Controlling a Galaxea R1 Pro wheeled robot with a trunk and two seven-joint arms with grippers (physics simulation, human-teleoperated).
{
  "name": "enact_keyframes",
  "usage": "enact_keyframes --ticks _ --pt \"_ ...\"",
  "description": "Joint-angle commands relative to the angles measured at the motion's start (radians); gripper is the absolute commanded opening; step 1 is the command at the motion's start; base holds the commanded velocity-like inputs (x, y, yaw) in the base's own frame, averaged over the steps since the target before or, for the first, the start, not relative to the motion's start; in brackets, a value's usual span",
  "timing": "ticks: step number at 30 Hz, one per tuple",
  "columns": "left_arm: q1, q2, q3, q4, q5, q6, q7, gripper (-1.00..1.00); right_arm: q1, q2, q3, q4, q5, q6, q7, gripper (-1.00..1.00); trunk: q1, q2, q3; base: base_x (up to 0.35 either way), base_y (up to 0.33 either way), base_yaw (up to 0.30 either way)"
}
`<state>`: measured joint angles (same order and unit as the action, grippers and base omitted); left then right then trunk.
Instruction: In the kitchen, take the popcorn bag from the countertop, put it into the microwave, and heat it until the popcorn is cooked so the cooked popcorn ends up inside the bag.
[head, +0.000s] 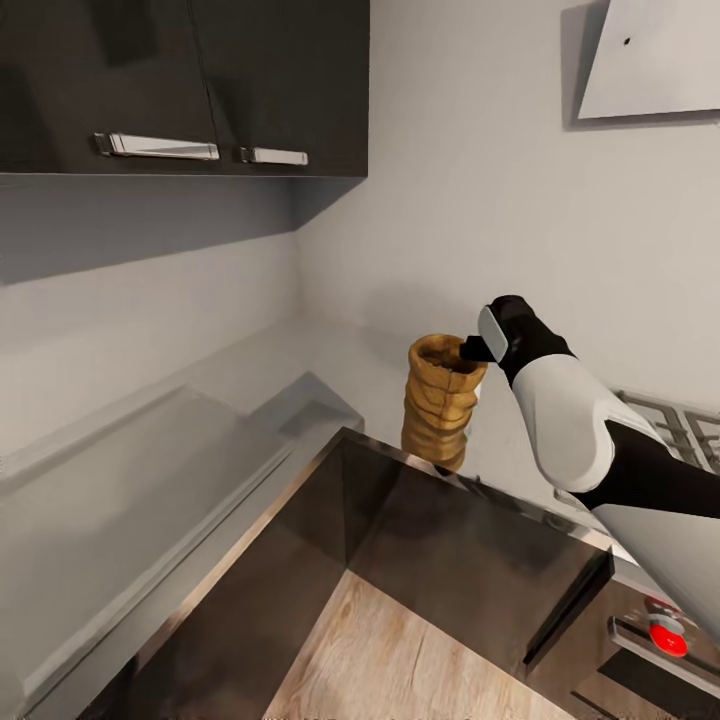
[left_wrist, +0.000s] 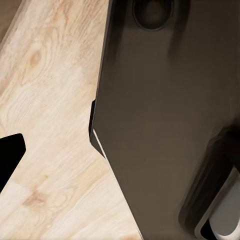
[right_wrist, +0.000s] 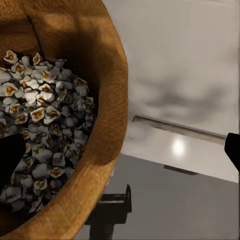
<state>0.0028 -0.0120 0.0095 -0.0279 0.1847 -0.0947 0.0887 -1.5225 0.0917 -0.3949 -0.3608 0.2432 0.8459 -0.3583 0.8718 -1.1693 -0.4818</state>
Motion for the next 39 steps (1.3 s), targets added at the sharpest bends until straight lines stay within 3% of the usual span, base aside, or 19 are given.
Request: enact_keyframes --ticks 1,10,14,17,27,32,39 --pt "0.0 0.0 0.001 -0.001 0.005 -0.002 0.002 1.0 -0.001 0.001 -0.008 -0.001 0.01 0.004 0.002 1.0 0.0 -0.001 -0.001 -0.057 0.0 0.0" --pt "0.0 0.0 0.001 -0.001 0.005 -0.002 -0.003 1.0 -0.001 0.008 -0.007 -0.001 0.007 -0.007 0.002 1.0 0.0 -0.001 -0.001 -0.034 0.0 0.0" --pt "0.0 0.0 0.001 -0.001 0.005 -0.002 -0.003 1.0 0.012 0.011 -0.007 0.011 0.002 -0.087 0.004 1.0 0.0 -0.001 -0.001 -0.003 0.0 0.0" --pt "0.0 0.0 0.001 -0.001 0.005 -0.002 -0.003 1.0 0.018 0.01 -0.007 0.024 0.002 -0.106 0.006 1.0 0.0 -0.001 -0.001 0.0 0.0 0.0" --pt "0.0 0.0 0.001 -0.001 0.005 -0.002 -0.003 1.0 0.044 0.003 -0.009 0.031 0.002 -0.113 0.01 1.0 0.0 -0.001 -0.001 0.0 0.0 0.0" --pt "0.0 0.0 0.001 -0.001 0.005 -0.002 -0.003 1.0 0.066 0.0 -0.009 0.031 -0.03 -0.125 0.011 1.0 0.0 -0.001 -0.001 0.0 0.0 0.0" --pt "0.0 0.0 0.001 -0.001 0.005 -0.002 -0.003 1.0 0.077 0.003 -0.009 0.031 -0.042 -0.135 0.013 1.0 0.0 -0.001 -0.001 0.0 0.0 0.0"
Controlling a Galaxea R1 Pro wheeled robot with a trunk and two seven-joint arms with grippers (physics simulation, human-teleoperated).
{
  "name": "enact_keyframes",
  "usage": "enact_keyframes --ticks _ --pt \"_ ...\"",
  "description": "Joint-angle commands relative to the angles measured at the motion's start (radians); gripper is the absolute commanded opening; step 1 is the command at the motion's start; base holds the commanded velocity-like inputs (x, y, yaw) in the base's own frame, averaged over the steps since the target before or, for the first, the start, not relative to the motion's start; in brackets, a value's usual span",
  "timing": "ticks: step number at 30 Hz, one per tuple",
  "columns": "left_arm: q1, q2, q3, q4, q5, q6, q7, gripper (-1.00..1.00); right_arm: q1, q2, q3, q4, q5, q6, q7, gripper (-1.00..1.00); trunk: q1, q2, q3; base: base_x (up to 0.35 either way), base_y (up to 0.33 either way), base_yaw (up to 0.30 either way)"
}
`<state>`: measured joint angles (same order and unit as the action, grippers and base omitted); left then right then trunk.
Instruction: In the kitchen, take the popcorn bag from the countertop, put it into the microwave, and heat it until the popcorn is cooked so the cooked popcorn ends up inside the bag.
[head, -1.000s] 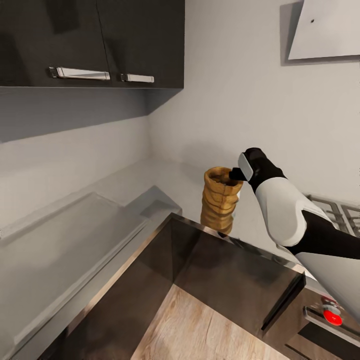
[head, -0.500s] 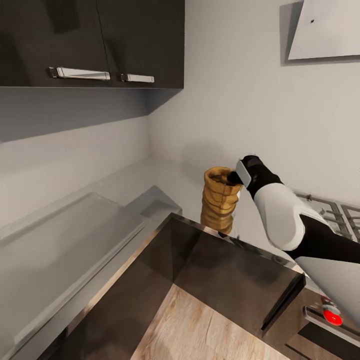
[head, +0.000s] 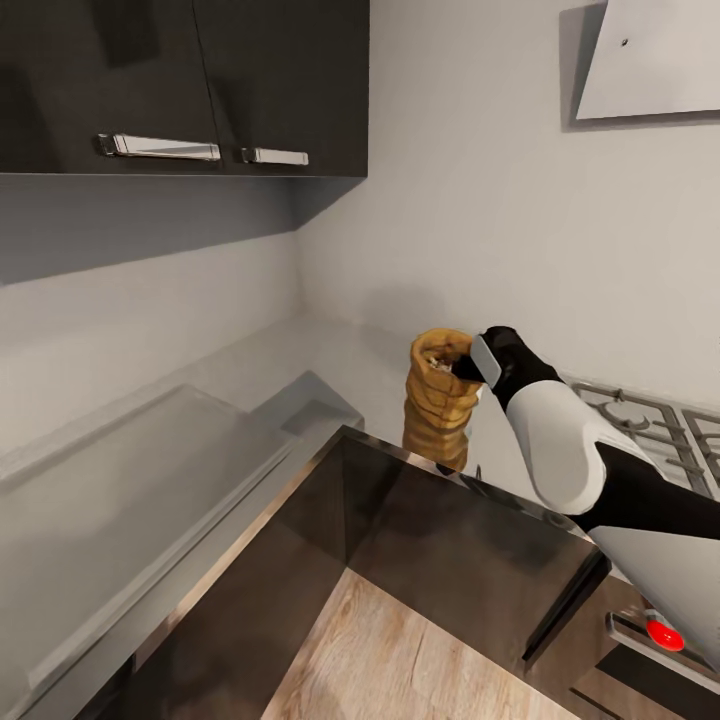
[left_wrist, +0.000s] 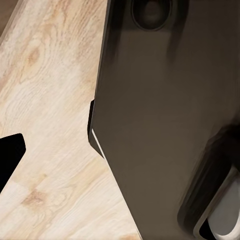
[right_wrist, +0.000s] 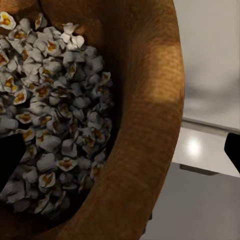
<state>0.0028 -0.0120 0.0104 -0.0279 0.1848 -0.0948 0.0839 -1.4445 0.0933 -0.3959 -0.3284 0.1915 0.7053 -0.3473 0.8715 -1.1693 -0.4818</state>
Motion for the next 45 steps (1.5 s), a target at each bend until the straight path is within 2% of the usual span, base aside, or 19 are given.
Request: enact_keyframes --ticks 1,3,4,9,19,24,27,28,33,45 --pt "0.0 0.0 0.0 -0.001 0.005 -0.002 0.002 1.0 -0.001 0.001 -0.008 -0.001 0.009 0.005 0.002 1.0 0.0 -0.001 -0.001 0.0 0.0 0.0" --pt "0.0 0.0 0.0 -0.001 0.005 -0.002 0.002 1.0 -0.001 0.001 -0.008 -0.001 0.009 0.006 0.002 1.0 0.0 -0.001 -0.001 0.0 0.0 0.0" --pt "0.0 0.0 0.0 -0.001 0.005 -0.002 0.002 1.0 -0.001 0.001 -0.008 -0.001 0.008 0.006 0.002 -1.0 0.0 -0.001 -0.001 0.0 0.0 0.0" --pt "0.0 0.0 0.0 -0.001 0.005 -0.002 0.002 1.0 -0.001 0.0 -0.007 -0.003 -0.02 0.009 0.002 -1.0 0.0 -0.001 -0.001 0.0 0.0 0.0" --pt "0.0 0.0 0.0 -0.001 0.005 -0.002 0.002 1.0 -0.001 0.002 -0.003 -0.017 -0.023 0.029 0.002 -1.0 0.0 -0.001 -0.001 0.0 0.0 0.0" --pt "0.0 0.0 0.0 -0.001 0.005 -0.002 0.002 1.0 -0.001 0.011 -0.003 -0.04 -0.021 0.122 0.002 -1.0 0.0 -0.001 -0.001 0.0 0.0 0.0" --pt "0.0 0.0 0.0 -0.001 0.005 -0.002 0.002 1.0 -0.001 0.015 -0.002 -0.176 -0.022 0.25 0.0 -1.0 0.0 -0.001 -0.001 0.0 0.0 0.0" --pt "0.0 0.0 0.0 -0.001 0.005 -0.002 0.002 1.0 -0.001 0.016 -0.001 -0.193 -0.022 0.281 -0.001 -1.0 0.0 -0.001 -0.001 0.0 0.0 0.0" --pt "0.0 0.0 0.0 -0.001 0.005 -0.002 0.002 1.0 -0.001 0.016 0.0 -0.232 -0.023 0.338 -0.002 -1.0 0.0 -0.001 -0.001 0.0 0.0 0.0" --pt "0.0 -0.001 0.0 -0.001 0.005 -0.002 0.001 1.0 -0.001 0.014 -0.003 -0.283 -0.025 0.342 0.004 -1.0 0.0 -0.001 -0.001 -0.019 0.0 0.0"
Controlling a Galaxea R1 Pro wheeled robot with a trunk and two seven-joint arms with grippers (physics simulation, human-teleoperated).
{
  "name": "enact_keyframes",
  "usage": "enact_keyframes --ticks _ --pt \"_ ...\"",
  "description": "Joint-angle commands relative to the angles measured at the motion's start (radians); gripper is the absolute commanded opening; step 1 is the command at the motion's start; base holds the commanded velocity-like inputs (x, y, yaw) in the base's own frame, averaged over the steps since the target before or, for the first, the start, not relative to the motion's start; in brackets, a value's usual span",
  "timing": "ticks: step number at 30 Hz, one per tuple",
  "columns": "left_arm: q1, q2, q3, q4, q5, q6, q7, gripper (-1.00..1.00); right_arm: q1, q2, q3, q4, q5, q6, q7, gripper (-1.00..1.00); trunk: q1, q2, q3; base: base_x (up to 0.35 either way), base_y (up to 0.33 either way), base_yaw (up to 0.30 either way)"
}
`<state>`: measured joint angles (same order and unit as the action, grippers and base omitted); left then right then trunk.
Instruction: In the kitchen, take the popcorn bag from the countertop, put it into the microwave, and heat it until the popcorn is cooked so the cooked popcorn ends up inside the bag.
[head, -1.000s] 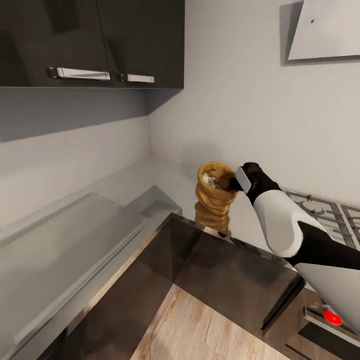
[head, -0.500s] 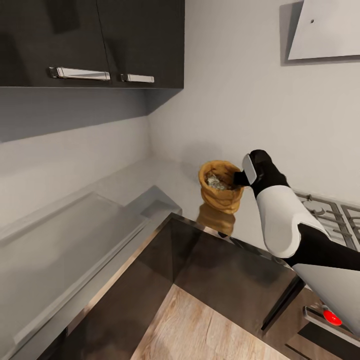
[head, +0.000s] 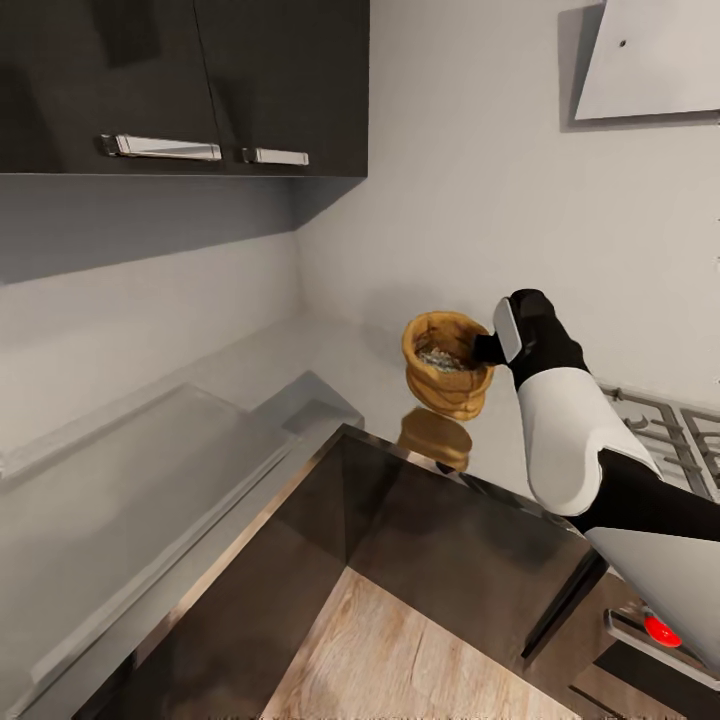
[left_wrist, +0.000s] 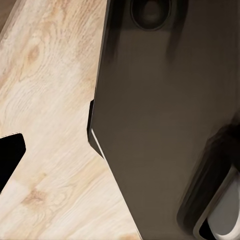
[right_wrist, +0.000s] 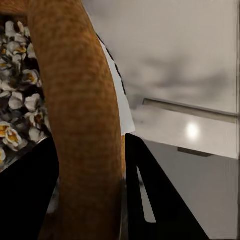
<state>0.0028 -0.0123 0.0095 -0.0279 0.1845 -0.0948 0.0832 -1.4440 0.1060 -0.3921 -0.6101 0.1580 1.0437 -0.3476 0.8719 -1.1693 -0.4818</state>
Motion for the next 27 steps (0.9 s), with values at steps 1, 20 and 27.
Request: enact_keyframes --ticks 1,20,27 --pt "0.0 -0.001 0.001 -0.001 0.006 -0.002 0.003 1.0 -0.001 0.001 -0.007 -0.008 0.009 0.003 0.005 -1.0 0.0 -0.001 -0.001 -0.25 0.0 0.0" --pt "0.0 -0.004 0.001 -0.001 0.006 -0.005 0.012 1.0 -0.001 -0.005 -0.008 -0.016 -0.087 0.003 0.013 -1.0 0.0 -0.001 -0.001 -0.34 0.0 0.0" --pt "0.0 -0.005 0.001 -0.001 0.006 -0.005 0.012 1.0 -0.001 -0.002 -0.009 -0.014 -0.088 0.003 0.014 -1.0 0.0 -0.001 -0.001 -0.346 0.0 0.0"
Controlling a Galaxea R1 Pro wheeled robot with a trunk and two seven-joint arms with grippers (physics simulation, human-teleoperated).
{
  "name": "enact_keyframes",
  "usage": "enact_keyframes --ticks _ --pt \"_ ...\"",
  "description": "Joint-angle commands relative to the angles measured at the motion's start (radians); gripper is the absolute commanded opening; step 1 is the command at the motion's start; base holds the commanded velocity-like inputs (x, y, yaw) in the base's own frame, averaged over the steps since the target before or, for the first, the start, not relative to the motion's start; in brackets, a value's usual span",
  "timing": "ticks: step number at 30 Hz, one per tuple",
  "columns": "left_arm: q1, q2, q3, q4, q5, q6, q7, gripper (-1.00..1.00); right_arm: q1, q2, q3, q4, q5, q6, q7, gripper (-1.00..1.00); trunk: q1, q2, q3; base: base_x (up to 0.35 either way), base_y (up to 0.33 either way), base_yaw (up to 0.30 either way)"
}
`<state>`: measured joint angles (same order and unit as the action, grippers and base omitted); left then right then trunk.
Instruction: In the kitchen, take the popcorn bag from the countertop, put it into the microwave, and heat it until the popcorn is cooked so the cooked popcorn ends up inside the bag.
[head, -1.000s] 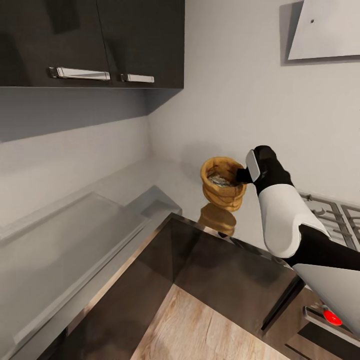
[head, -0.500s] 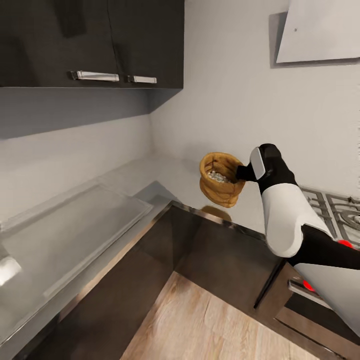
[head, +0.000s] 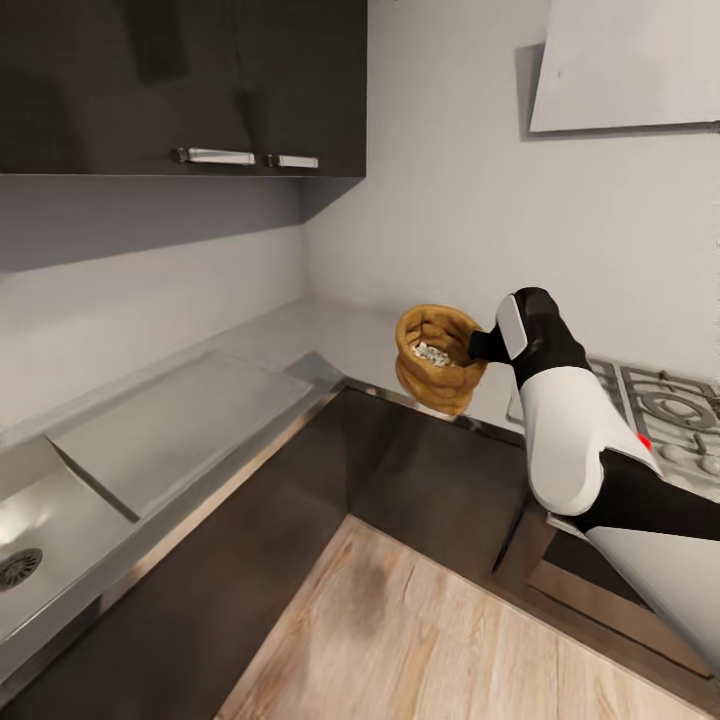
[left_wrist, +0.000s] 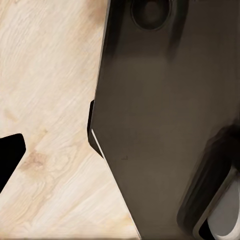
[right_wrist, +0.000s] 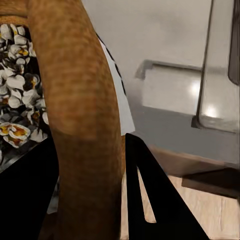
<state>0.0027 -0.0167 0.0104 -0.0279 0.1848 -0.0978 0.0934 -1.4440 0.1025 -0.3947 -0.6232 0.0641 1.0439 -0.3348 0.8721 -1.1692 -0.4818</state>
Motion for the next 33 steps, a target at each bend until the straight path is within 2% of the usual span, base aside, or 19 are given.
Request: enact_keyframes --ticks 1,12,18,22,28,33 --pt "0.0 0.0 0.0 -0.001 0.005 -0.002 0.002 1.0 -0.001 0.002 -0.007 -0.001 0.005 0.003 0.002 -1.0 -0.001 -0.001 -0.001 -0.346 0.0 0.0" --pt "0.0 0.001 0.0 -0.001 0.005 -0.003 0.002 1.0 -0.001 0.003 -0.005 -0.001 0.005 0.003 0.004 -1.0 -0.001 -0.001 -0.001 -0.346 0.0 0.0" --pt "0.0 0.001 -0.001 -0.001 0.005 -0.003 0.001 1.0 -0.001 -0.009 -0.005 0.002 0.01 0.003 0.002 -1.0 -0.001 -0.001 -0.001 -0.346 0.0 0.0" --pt "0.0 0.0 -0.001 0.001 0.005 -0.052 0.002 1.0 -0.001 -0.014 -0.005 0.019 0.012 0.003 -0.005 -1.0 -0.001 -0.001 -0.001 -0.346 0.0 0.0" --pt "0.0 0.0 -0.001 0.002 0.007 -0.058 0.002 1.0 -0.001 -0.019 -0.006 0.1 0.013 0.003 -0.006 -1.0 -0.001 -0.001 -0.001 -0.346 0.0 0.0" --pt "0.0 0.001 -0.001 0.002 0.008 -0.058 0.002 1.0 -0.001 -0.021 -0.005 0.114 0.012 0.003 -0.004 -1.0 -0.001 -0.001 -0.001 -0.346 0.0 0.0"
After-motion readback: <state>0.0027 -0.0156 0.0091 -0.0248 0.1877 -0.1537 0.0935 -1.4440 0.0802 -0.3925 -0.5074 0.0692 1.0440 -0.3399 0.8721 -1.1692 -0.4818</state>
